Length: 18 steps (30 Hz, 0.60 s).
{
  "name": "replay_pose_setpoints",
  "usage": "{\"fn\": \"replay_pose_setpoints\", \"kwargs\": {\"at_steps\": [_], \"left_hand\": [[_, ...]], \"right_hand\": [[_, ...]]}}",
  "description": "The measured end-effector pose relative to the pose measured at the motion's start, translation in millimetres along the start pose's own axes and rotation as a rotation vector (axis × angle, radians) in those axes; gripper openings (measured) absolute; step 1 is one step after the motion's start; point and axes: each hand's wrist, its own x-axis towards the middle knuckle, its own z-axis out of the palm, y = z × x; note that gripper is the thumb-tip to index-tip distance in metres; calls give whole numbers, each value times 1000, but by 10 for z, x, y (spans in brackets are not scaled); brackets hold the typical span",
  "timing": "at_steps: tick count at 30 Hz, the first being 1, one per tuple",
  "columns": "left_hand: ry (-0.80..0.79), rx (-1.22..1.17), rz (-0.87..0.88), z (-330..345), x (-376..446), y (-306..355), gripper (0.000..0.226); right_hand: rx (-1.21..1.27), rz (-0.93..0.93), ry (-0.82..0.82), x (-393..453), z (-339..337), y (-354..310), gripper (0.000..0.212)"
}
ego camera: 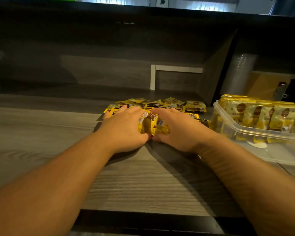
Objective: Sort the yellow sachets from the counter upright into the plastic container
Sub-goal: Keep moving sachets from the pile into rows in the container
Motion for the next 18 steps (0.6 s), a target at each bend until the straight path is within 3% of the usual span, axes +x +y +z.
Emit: {"fn": "replay_pose_setpoints", "kwargs": {"at_steps": [6, 11, 16, 18], "left_hand": [[-14, -29, -1, 15, -27, 34, 86], [34, -32, 5, 36, -7, 26, 78], [30, -60, 10, 56, 22, -13, 63], [28, -65, 1, 52, 21, -2, 60]], "right_hand": [[-66, 140, 0, 76, 93, 137, 61], [-60, 121, -9, 85, 98, 89, 52], [42, 3, 362, 30, 33, 89, 43], [221, 33, 506, 7, 5, 96, 33]]}}
